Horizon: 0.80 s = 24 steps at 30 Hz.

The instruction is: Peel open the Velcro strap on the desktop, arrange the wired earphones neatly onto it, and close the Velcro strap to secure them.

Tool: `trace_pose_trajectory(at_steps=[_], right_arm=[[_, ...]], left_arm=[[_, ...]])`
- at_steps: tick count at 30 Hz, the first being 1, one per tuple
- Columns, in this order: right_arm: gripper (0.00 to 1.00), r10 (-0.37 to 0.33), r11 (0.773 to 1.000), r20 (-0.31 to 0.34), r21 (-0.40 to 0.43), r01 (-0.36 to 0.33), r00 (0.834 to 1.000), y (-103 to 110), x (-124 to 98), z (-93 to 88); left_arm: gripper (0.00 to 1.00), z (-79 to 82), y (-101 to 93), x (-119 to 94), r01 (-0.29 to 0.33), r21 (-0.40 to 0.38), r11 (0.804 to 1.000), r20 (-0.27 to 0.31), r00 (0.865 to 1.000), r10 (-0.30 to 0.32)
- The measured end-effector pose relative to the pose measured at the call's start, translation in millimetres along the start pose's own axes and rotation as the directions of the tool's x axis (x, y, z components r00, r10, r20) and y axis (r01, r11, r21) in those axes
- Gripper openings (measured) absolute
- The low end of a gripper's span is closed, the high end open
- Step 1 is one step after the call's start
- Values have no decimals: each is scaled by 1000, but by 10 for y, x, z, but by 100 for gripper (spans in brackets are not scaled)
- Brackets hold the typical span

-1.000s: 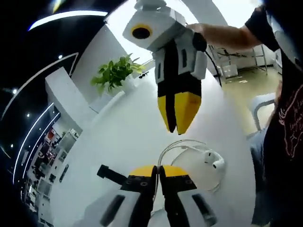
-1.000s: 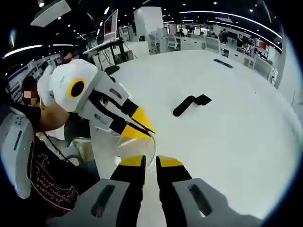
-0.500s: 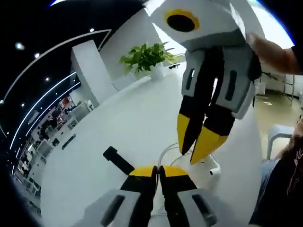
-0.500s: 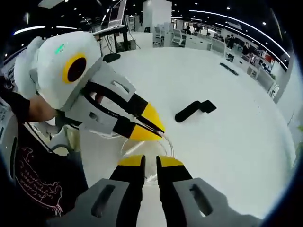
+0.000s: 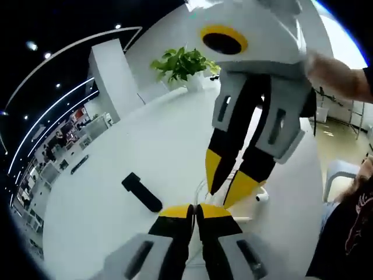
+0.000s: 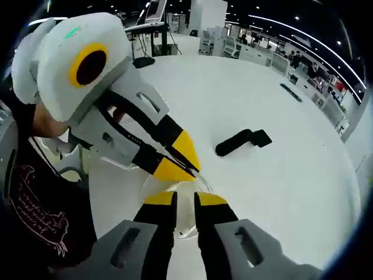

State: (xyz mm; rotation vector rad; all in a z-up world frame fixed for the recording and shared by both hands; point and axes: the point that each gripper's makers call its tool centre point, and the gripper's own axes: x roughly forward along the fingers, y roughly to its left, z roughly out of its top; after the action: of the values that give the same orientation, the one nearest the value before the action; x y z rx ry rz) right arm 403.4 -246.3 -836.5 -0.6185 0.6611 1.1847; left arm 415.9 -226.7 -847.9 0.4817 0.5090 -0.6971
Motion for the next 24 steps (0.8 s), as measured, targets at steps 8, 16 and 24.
trace_pose_trajectory(at_steps=[8, 16, 24], right_arm=[[15, -120, 989, 5, 91, 119, 993, -524, -240, -116], [15, -87, 987, 12, 133, 85, 996, -528, -111, -235], [15, -24, 983, -13, 179, 26, 1000, -358, -30, -289]], left_arm=[[8, 45, 40, -50, -22, -50, 998, 52, 998, 25], [8, 95, 49, -137, -35, 14, 999, 131, 991, 33], [8, 140, 31, -195, -26, -32, 999, 191, 981, 32]])
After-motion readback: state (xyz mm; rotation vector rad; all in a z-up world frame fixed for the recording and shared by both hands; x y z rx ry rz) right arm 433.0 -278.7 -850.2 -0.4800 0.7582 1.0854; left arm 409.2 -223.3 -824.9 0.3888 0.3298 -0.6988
